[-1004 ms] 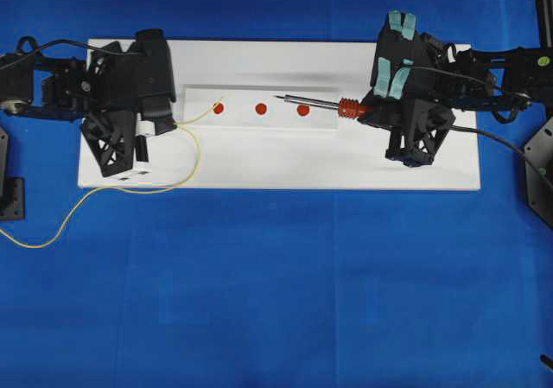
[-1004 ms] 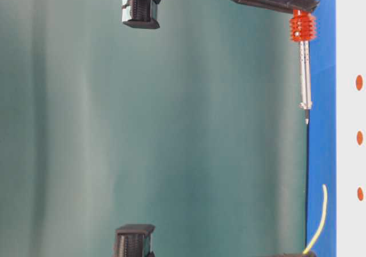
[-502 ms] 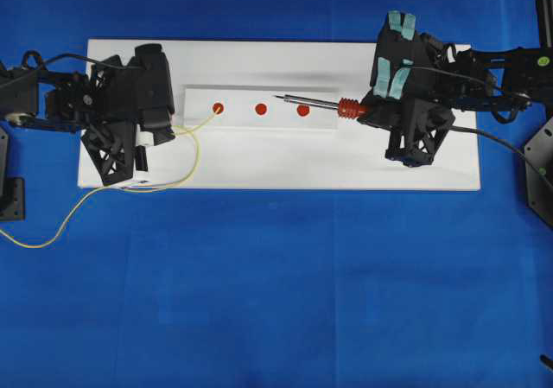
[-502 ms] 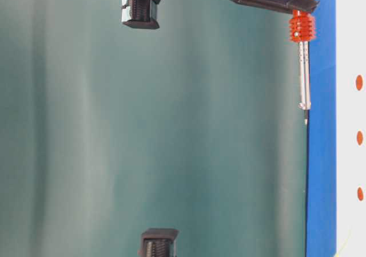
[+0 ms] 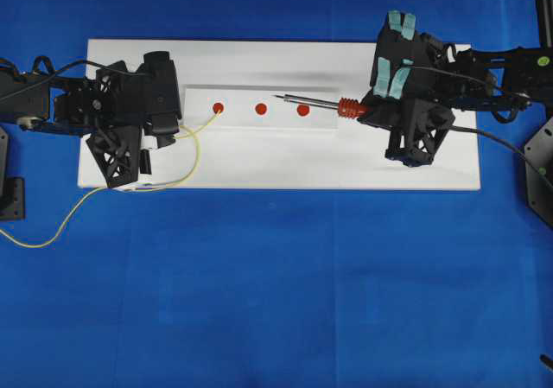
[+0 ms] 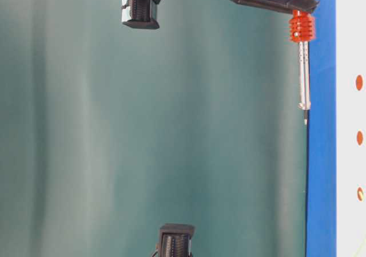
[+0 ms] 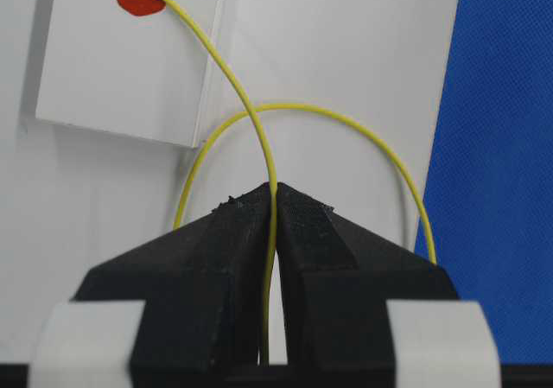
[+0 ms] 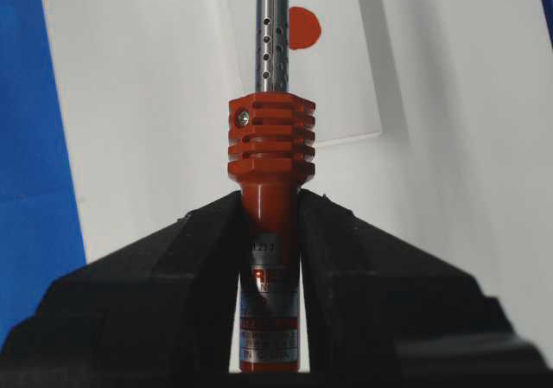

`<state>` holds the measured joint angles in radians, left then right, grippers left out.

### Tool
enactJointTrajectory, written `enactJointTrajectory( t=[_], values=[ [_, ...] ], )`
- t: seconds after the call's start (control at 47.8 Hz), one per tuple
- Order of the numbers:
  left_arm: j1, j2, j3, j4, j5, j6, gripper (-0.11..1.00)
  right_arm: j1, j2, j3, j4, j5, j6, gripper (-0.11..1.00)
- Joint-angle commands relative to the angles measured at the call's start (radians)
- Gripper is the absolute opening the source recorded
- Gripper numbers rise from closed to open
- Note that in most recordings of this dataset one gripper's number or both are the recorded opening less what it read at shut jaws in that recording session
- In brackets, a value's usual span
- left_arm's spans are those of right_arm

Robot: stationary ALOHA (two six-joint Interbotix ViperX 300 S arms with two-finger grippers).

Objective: Touch the tip of the soldering iron to the tip of the solder at the mark.
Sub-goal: 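Move the right gripper leftward, bringing the iron tip toward the left red dot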

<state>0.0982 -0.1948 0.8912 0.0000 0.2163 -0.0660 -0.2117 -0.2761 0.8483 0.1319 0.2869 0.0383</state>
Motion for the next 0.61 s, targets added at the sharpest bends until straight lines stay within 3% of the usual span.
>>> enactJointTrajectory(
  t=[0.0, 0.209, 0.586],
  values=[
    [-0.002, -0.009, -0.011, 0.002, -0.006, -0.005, 0.00, -0.003, -0.003, -0.031, -0.002, -0.005, -0.002, 0.06],
    [-0.002, -0.009, -0.011, 0.002, -0.006, -0.011, 0.00, -0.003, 0.038, -0.072, -0.002, 0.005, -0.002, 0.06],
    [-0.002, -0.009, -0.011, 0.002, -0.006, -0.009, 0.00, -0.003, 0.195, -0.259, -0.012, 0.138, -0.003, 0.06]
  ],
)
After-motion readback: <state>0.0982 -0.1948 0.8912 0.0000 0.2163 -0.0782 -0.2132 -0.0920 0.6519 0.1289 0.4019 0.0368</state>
